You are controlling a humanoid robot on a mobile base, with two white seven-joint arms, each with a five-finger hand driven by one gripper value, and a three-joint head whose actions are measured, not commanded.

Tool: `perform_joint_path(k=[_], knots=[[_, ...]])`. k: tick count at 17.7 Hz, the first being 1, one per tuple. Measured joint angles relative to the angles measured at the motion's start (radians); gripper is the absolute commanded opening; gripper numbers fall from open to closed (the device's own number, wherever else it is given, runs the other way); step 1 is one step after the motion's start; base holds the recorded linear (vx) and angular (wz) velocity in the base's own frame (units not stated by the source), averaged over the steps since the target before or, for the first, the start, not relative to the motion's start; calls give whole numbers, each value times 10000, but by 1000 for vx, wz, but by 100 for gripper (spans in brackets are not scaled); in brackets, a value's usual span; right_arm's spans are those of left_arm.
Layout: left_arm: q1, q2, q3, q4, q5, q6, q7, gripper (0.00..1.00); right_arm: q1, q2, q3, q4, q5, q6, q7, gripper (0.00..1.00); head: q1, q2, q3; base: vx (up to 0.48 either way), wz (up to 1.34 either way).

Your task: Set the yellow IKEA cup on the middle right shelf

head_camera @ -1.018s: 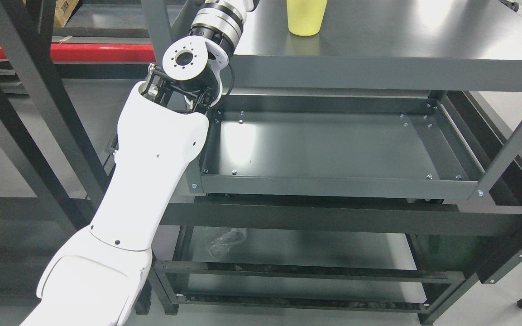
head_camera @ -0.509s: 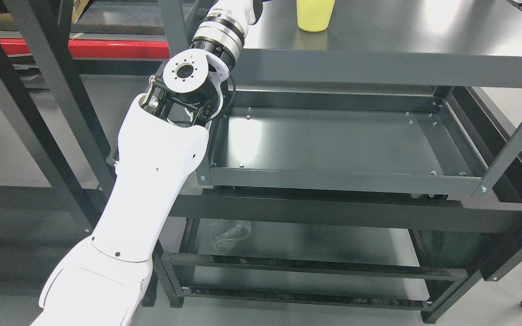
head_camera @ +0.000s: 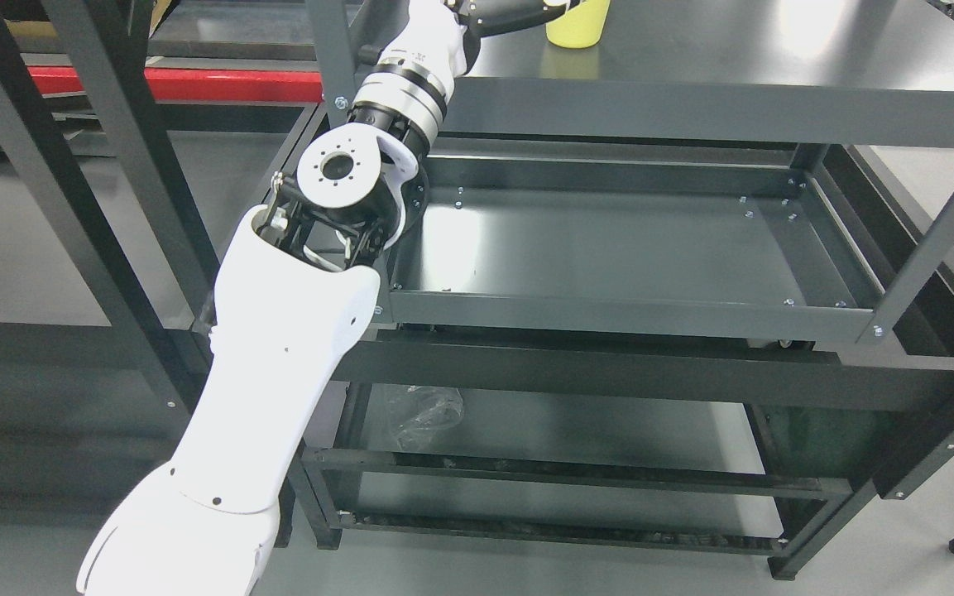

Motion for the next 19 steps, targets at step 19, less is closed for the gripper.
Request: perform_joint_path(k=[19], knots=[[6162,-1,824,-1058,-1237,-2861,-11,99,2,0,0,3,0,3,1,99,0,0,0,-95,-45]])
